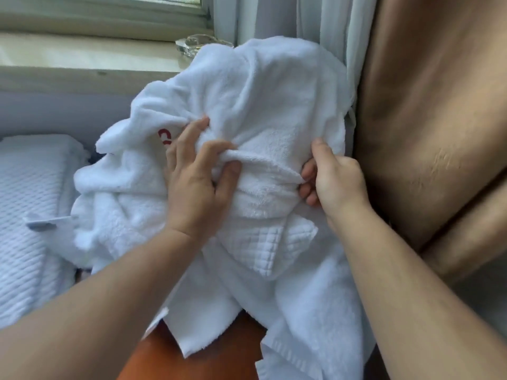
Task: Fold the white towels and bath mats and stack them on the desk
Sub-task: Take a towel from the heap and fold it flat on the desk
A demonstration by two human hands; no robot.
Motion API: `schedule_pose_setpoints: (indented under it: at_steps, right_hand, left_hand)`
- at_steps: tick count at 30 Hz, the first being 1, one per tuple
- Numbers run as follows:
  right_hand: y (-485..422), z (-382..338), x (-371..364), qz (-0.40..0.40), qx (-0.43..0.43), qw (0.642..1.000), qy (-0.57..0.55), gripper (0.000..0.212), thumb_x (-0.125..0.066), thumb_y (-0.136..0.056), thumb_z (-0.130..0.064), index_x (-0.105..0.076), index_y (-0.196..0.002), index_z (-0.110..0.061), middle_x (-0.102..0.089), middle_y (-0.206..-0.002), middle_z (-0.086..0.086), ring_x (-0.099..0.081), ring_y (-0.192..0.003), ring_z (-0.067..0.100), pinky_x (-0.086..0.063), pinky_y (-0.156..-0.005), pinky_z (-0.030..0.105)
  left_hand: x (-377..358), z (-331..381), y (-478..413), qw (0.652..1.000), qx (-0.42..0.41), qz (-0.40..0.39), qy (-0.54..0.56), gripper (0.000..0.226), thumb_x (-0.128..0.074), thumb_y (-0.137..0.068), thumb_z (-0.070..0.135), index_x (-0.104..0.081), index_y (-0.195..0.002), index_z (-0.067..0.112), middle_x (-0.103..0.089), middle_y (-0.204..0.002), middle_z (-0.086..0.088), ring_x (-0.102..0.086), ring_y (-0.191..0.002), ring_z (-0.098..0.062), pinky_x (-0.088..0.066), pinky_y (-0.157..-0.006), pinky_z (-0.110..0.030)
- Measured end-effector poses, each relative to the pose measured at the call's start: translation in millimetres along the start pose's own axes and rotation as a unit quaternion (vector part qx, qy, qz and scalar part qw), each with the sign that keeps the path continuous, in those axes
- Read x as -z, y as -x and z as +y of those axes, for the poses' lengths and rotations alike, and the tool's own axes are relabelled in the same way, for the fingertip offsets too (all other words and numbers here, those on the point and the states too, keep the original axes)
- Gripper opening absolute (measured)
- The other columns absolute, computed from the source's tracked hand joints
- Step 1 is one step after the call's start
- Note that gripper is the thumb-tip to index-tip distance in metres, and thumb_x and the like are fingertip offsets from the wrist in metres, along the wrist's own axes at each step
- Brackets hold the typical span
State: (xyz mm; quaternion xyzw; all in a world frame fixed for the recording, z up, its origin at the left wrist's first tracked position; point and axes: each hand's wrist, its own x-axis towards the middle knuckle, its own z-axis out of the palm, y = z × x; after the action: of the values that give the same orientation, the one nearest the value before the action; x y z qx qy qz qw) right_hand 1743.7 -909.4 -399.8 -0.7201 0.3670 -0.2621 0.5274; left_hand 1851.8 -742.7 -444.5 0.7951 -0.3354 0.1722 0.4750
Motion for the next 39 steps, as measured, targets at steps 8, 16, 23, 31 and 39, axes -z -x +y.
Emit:
schedule_pose_setpoints:
  at_steps: [8,16,23,31,39]
  right_hand:
    - [43.5,-50.6,-2.8,0.091,0.121,0.981,0.123,0.055,-0.036,-0.101,-0.040,-0.077,-0.084,-0.007,-0.076,-0.088,0.011,-0.071,-0.089,0.032,-0.056,-0.084,0.038]
    - [238.1,49.8,-29.2,-0.061,0.113,0.991,-0.037,0.047,-0.037,-0.105,-0.041,-0.061,-0.078,-0.011,-0.075,-0.074,0.015,-0.065,-0.052,0.020,-0.048,-0.047,0.025]
    - [298.5,72.2,-51.9,-0.060,-0.002,0.993,-0.101,0.050,-0.046,-0.096,-0.064,-0.038,-0.139,-0.040,-0.053,-0.117,0.003,-0.067,-0.100,0.029,-0.059,-0.077,0.041]
    - [301.1,88.5,-73.1,-0.178,0.169,0.919,0.309,0.040,-0.049,-0.091,-0.045,-0.060,-0.062,-0.020,-0.058,-0.054,-0.006,-0.055,-0.058,0.014,-0.047,-0.059,0.035]
    - [252.3,117.5,-110.7,-0.156,0.262,0.861,0.408,0.038,-0.042,-0.096,-0.045,-0.068,-0.081,-0.022,-0.061,-0.097,-0.013,-0.052,-0.098,0.016,-0.046,-0.089,0.042]
  left_hand:
    - [69.4,38.6,31.6,0.996,-0.083,0.025,-0.020,0.023,-0.058,-0.089,0.034,-0.067,-0.105,0.021,-0.060,-0.134,0.007,-0.045,-0.132,-0.020,-0.023,-0.117,-0.051]
    - [164.3,12.1,198.8,0.997,-0.047,0.011,0.057,0.003,-0.056,-0.098,0.029,-0.055,-0.100,0.029,-0.051,-0.076,0.018,-0.045,-0.082,-0.009,-0.039,-0.076,-0.035]
    - [238.4,-26.4,268.3,0.991,-0.080,-0.075,-0.080,0.028,-0.040,-0.094,0.060,-0.050,-0.107,0.037,-0.055,-0.082,0.018,-0.053,-0.079,-0.012,-0.040,-0.066,-0.033]
    - [244.6,-55.2,274.2,0.929,0.015,-0.314,-0.197,0.059,-0.022,-0.098,0.067,-0.054,-0.072,0.025,-0.061,-0.081,0.009,-0.054,-0.083,-0.011,-0.044,-0.082,-0.036]
    - [205.9,-92.2,243.6,0.923,-0.007,-0.308,-0.233,0.051,-0.025,-0.092,0.075,-0.048,-0.134,0.057,-0.046,-0.143,0.033,-0.036,-0.132,-0.011,-0.030,-0.108,-0.040]
